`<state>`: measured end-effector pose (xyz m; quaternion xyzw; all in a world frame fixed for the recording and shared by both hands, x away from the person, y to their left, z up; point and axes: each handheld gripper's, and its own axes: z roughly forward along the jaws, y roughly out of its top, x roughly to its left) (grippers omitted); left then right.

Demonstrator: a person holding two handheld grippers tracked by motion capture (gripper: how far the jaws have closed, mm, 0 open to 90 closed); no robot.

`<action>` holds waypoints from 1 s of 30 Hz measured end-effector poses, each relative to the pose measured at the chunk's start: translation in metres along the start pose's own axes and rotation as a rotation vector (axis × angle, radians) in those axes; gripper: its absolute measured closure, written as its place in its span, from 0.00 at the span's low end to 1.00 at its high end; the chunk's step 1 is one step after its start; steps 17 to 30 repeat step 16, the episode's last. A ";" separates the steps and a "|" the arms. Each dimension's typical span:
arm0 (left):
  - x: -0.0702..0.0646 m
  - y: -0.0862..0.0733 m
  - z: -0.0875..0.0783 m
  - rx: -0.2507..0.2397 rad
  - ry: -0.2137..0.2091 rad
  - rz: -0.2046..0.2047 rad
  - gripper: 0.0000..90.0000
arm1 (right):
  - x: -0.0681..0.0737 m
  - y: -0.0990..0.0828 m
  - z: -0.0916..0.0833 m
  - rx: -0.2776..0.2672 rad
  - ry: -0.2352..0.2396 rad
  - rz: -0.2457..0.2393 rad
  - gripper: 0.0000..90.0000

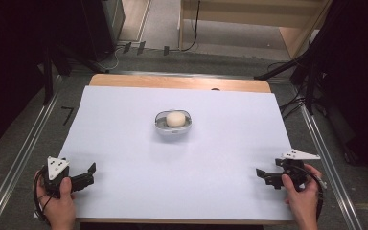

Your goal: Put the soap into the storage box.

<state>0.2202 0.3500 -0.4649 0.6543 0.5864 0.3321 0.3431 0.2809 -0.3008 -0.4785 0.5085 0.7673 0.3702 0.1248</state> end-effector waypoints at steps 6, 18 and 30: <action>0.000 0.000 0.000 0.001 0.002 0.003 0.00 | -0.013 -0.018 -0.015 -0.055 -0.022 0.045 0.08; 0.000 0.000 0.000 0.004 0.005 0.005 0.00 | -0.026 -0.034 -0.029 -0.130 0.005 0.121 0.14; 0.000 0.000 0.000 0.004 0.005 0.005 0.00 | -0.026 -0.034 -0.029 -0.130 0.005 0.121 0.14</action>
